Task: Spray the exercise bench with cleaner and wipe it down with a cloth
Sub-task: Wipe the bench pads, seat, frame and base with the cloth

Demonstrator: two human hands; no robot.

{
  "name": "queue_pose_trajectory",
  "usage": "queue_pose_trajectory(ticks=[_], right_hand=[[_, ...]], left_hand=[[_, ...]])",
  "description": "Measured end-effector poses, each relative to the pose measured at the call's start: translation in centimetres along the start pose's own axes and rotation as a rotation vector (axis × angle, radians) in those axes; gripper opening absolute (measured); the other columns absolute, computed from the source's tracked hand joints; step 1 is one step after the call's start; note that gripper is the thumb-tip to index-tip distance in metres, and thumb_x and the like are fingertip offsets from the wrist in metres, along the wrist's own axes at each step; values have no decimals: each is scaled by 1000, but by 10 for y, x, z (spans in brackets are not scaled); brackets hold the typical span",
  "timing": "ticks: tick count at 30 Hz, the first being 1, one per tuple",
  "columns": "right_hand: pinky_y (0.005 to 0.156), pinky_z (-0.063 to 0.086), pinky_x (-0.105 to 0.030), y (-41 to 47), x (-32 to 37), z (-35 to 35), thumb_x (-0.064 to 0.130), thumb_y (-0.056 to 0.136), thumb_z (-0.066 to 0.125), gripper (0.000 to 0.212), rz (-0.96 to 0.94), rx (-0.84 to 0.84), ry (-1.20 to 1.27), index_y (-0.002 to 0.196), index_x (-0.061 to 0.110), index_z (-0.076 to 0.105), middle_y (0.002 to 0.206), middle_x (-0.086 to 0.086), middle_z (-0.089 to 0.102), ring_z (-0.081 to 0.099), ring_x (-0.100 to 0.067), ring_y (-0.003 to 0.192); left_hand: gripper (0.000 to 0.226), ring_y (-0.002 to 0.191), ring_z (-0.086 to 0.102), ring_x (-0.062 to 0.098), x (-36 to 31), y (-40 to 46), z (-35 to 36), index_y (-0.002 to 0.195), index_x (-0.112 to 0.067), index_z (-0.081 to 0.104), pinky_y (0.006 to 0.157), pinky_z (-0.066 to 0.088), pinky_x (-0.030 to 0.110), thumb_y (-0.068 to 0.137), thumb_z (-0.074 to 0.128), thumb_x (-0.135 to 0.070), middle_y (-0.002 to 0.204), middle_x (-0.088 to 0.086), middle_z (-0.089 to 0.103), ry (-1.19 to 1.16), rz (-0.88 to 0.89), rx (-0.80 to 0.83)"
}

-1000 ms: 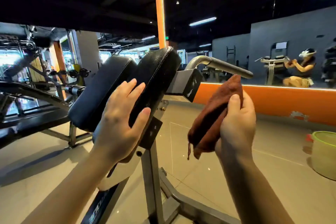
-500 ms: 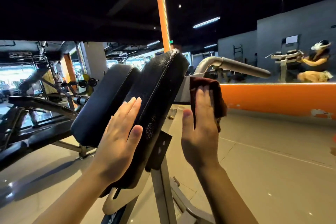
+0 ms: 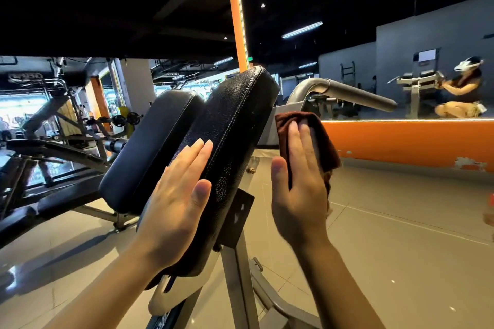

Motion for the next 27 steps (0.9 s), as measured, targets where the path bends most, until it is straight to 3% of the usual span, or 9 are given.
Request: queue_pose_trajectory(ticks=[3,6,11,13,16,20,23,25,27], right_hand=[[112,4,-7,37,-9,-4,51,94,43,63,-7,61,1,149,38,16,156,27,1,-2,3,147],[117,3,-14,50,-13,-6,34,100,36,49,5,-25,78,147,31,20,157,18,8,-1,-3,149],[122,9,-24,-2,-10,2,31,105,30,47,-46,-103,48,151,21,20,159,10,14,6,-9,150],[121,15,-30,-21,-7,2,35,106,29,49,-55,-87,46,152,24,17,159,16,15,11,-11,150],[120,21,-29,-49,3,-1,40,105,27,47,-32,-92,67,150,28,17,157,29,15,16,-8,149],[120,16,-28,-78,23,26,39,105,26,49,16,-86,126,153,32,19,159,23,15,15,-10,149],[121,10,-30,-91,16,68,40,102,25,53,192,-41,159,151,46,6,160,23,7,6,-5,149],[121,8,-28,-105,10,82,41,102,22,54,209,-73,166,150,50,-1,161,24,5,4,-7,150],[121,9,-26,-122,7,86,44,104,19,51,204,-86,171,151,49,0,161,22,7,6,-10,151]], left_hand=[[70,144,7,-7,3,0,-1,143,-51,18,117,9,31,82,6,-83,155,-30,14,4,-7,-11],[70,144,8,-6,3,1,-3,145,-49,21,115,9,29,84,7,-82,156,-28,15,-2,-7,-32],[64,144,6,-7,4,3,-3,143,-53,16,115,8,29,86,6,-79,153,-35,10,21,21,-47],[61,143,6,-9,5,4,-3,142,-55,15,117,8,31,87,6,-78,151,-37,9,30,20,-57],[60,144,16,-3,5,-1,-10,143,-46,24,119,13,32,91,8,-72,153,-25,22,15,-1,-137],[49,136,37,4,3,-15,-31,134,-28,46,111,21,9,97,23,-50,143,-5,47,-103,-36,-352],[48,135,39,6,6,-13,-32,133,-26,48,114,26,19,95,25,-45,143,-1,50,-169,-60,-343],[45,137,38,7,3,-12,-29,133,-28,46,116,27,29,96,26,-43,144,-1,49,-156,-33,-326],[45,138,37,7,0,-10,-29,134,-27,47,116,26,29,97,25,-41,144,-2,49,-116,-1,-321]])
Point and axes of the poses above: each hand's wrist, its own y-axis towards the middle knuckle, its own z-axis out of the palm, x = y × z, the point moved 9 cm from there along y, towards the middle knuckle
